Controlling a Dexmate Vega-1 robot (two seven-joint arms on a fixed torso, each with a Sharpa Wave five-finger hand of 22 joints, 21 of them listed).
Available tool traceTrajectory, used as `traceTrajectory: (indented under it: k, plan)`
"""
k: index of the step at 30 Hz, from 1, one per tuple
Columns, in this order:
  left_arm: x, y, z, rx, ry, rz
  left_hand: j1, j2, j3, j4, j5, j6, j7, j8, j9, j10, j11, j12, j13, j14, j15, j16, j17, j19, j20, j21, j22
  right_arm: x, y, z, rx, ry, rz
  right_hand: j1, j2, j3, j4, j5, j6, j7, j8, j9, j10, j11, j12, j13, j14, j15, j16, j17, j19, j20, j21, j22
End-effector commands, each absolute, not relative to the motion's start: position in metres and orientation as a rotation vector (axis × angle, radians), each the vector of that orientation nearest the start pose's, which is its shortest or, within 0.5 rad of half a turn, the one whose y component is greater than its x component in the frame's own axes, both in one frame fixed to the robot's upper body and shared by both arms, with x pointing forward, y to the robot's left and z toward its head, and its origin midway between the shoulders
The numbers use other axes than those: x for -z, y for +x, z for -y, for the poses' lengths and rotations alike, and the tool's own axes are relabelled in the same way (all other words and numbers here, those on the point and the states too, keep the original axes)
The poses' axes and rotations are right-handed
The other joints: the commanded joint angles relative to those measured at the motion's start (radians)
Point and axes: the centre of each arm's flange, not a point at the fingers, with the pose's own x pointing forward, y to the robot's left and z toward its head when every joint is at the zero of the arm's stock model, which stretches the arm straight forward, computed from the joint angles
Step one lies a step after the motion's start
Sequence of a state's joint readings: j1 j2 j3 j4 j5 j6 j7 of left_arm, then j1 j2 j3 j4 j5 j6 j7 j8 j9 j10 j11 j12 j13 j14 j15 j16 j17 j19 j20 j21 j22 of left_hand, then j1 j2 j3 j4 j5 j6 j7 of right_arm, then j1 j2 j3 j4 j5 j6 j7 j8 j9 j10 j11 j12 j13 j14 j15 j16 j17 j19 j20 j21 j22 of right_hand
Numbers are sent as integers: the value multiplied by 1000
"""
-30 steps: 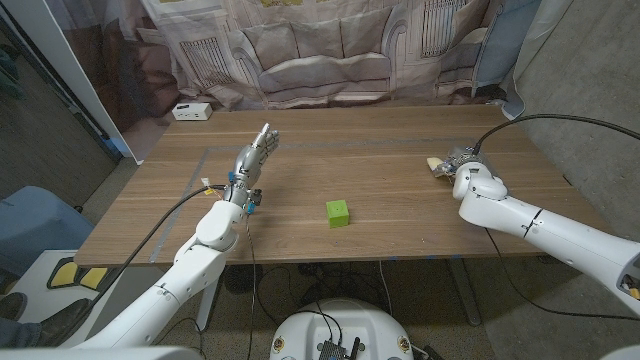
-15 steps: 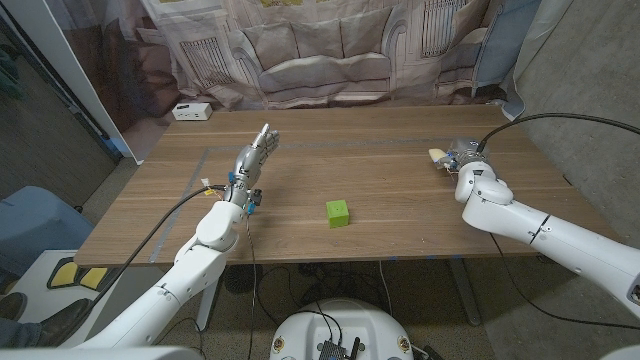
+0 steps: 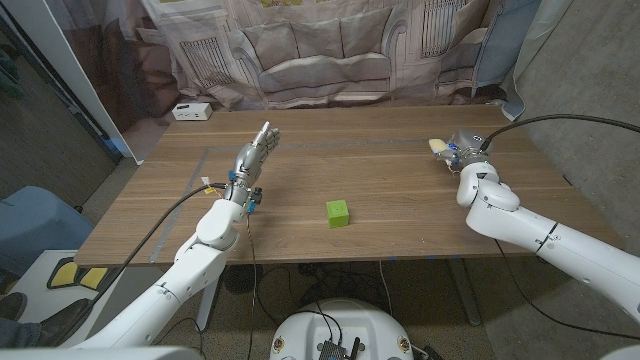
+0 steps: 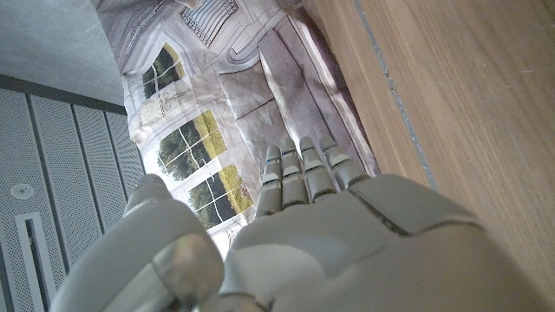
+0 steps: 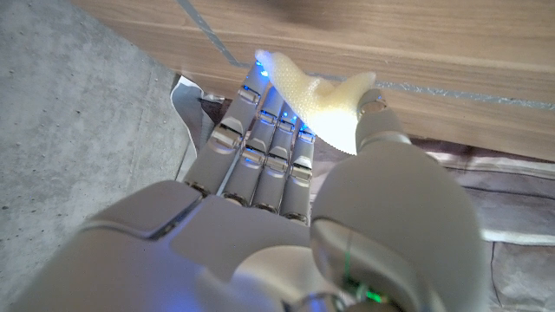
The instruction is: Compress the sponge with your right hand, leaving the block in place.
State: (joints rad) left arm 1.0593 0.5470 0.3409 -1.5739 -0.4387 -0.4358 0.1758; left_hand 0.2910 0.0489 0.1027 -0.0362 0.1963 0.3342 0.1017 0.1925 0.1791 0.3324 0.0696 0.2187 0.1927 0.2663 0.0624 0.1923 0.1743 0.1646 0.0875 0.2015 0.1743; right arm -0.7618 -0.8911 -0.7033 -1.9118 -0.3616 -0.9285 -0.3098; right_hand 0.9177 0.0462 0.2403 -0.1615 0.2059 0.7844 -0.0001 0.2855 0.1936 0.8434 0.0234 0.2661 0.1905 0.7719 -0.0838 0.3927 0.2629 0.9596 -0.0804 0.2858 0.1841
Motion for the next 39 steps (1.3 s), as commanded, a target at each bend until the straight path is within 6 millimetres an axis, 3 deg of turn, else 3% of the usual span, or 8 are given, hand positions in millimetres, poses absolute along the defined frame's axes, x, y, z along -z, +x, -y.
traceTrajectory:
  k: [1, 8, 14, 16, 22, 27, 32, 39]
  plan:
    - [41, 576, -263, 135, 55, 786, 2, 11, 1, -5, -4, 8, 1, 0, 2, 9, -3, -3, 5, 7, 1, -3, 5, 7, -1, -4, 4, -15, 570, 311, 619, -1257, 349, 11, 0, 5, 7, -1, 8, -1, 3, 3, 11, 2, 0, 2, 13, -32, 6, 3, 9, 0, 4, 1]
    - [41, 578, -261, 138, 54, 785, 2, 11, 1, -6, -4, 9, 1, 0, 2, 10, -5, -3, 5, 8, 0, -3, 5, 8, -3, -4, 4, -15, 566, 310, 629, -1249, 384, 15, 2, 5, 7, -1, 15, -4, 3, 3, 17, 2, -1, 2, 20, -38, 10, 5, 15, -2, 6, 2]
    - [43, 579, -261, 137, 51, 782, 2, 12, 1, -6, -4, 10, 0, 1, 2, 11, -4, -3, 5, 9, 0, -2, 5, 8, -2, -4, 4, -12, 564, 310, 634, -1229, 426, 36, 33, 18, 10, -3, 50, -3, 10, 3, 52, -3, 4, 3, 59, -47, 23, 10, 36, -19, 16, 4]
    - [44, 579, -261, 136, 48, 781, 2, 12, 1, -6, -4, 11, 0, 1, 2, 11, -2, -3, 5, 10, -1, -2, 5, 8, -2, -4, 4, -11, 564, 310, 634, -1225, 433, 36, 53, 25, 17, -5, 61, -5, 12, 3, 64, -4, 5, 3, 73, -49, 25, 9, 42, -20, 20, 5]
    - [45, 579, -261, 133, 46, 778, 2, 13, 1, -7, -4, 14, -1, 2, 2, 12, -2, -3, 5, 10, -1, -2, 5, 8, -3, -4, 4, -8, 563, 308, 630, -1220, 457, 33, 71, 30, 24, -11, 84, -7, 15, 2, 83, 2, 6, 3, 96, -50, 25, 5, 57, -19, 28, 7]
    - [47, 578, -261, 131, 43, 779, 2, 13, 1, -8, -4, 17, 0, 2, 2, 13, -1, -3, 5, 10, 0, -3, 5, 8, -2, -4, 4, -7, 562, 306, 627, -1222, 480, 62, 93, 48, 12, -14, 98, -13, 15, 2, 100, -2, 6, 3, 113, -63, 28, 6, 64, -26, 34, 9]
    - [48, 578, -261, 131, 41, 777, 2, 13, 1, -8, -4, 19, 2, 3, 2, 14, -2, -3, 5, 11, 0, -2, 5, 8, -2, -4, 4, -6, 560, 305, 630, -1223, 506, 118, 118, 75, -8, -16, 110, -36, 15, 4, 120, -27, 6, 5, 131, -85, 37, 17, 68, -40, 42, 12]
    - [48, 578, -261, 133, 44, 776, 2, 14, 1, -9, -4, 22, 0, 3, 2, 15, -1, -3, 5, 14, 1, -2, 5, 8, -2, -4, 4, -6, 557, 303, 641, -1225, 547, 155, 135, 100, -5, -18, 155, -53, 26, 6, 156, -43, 11, 7, 172, -107, 49, 24, 90, -56, 62, 16]
